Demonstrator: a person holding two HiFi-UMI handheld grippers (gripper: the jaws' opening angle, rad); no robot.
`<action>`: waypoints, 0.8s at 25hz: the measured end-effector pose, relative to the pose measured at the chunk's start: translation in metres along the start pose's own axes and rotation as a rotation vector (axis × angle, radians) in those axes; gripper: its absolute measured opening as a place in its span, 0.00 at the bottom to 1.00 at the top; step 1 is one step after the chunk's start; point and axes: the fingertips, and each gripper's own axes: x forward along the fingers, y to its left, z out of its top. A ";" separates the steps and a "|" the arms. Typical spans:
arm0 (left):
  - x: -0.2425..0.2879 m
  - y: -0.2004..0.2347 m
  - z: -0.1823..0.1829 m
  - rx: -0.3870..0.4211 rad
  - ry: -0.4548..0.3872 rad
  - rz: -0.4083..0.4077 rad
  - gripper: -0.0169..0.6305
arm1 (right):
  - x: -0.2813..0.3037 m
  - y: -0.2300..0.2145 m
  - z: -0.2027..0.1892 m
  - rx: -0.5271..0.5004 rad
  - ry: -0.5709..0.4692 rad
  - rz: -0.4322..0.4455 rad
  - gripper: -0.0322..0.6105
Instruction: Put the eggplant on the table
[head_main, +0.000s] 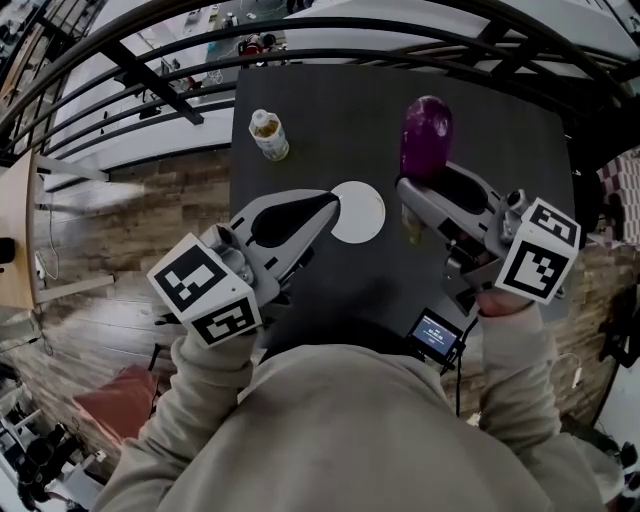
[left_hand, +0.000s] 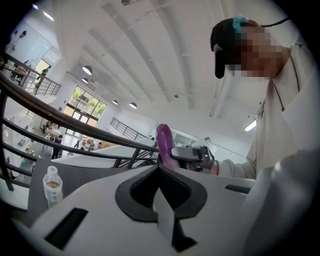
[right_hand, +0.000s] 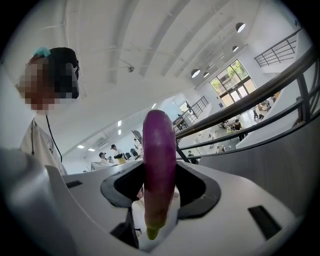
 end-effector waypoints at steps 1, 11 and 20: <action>0.000 0.002 -0.001 0.009 0.005 0.006 0.04 | 0.002 -0.002 -0.001 0.001 0.006 -0.001 0.37; 0.008 0.019 -0.030 -0.016 0.019 0.031 0.04 | 0.011 -0.025 -0.023 0.028 0.058 -0.011 0.37; 0.010 0.033 -0.048 -0.056 0.029 0.035 0.04 | 0.026 -0.043 -0.047 0.038 0.116 -0.020 0.37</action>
